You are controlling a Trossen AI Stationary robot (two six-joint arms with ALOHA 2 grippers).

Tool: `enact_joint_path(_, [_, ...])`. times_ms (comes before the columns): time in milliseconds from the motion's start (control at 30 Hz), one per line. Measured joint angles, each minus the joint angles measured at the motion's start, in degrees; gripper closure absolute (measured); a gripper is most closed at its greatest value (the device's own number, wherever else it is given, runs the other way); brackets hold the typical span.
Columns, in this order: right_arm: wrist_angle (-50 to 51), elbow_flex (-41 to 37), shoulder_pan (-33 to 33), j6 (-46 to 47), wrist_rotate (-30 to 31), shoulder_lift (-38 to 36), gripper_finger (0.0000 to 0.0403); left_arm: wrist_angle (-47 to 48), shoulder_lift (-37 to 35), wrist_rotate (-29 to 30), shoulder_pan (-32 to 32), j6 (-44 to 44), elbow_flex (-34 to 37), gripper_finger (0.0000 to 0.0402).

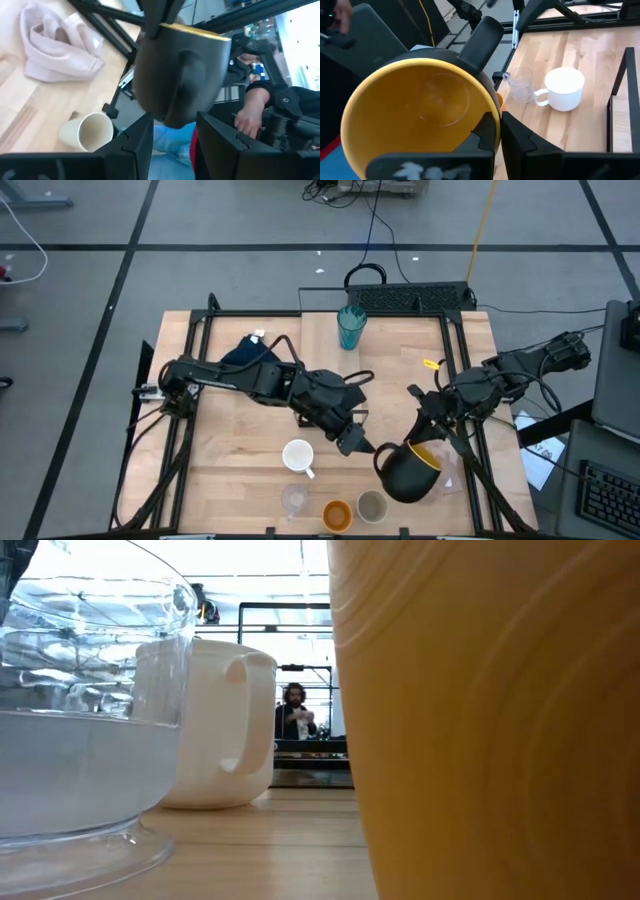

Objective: Stack small to large cups/mugs on shelf
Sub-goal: Put the black mug on the shelf

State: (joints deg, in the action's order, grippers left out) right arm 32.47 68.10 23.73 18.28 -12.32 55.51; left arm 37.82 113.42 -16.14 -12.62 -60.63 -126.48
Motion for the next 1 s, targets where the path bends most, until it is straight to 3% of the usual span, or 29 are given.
enact_joint_path(733, [-0.1,0.0,0.0,1.0,0.0,0.0,0.0402,-1.5,-0.1,2.4,-0.2,2.1,0.0,0.025])
enact_joint_path(1000, [-0.1,0.0,0.0,1.4,0.0,0.0,0.0402,-2.1,0.5,3.8,-1.0,2.0,0.0,0.018])
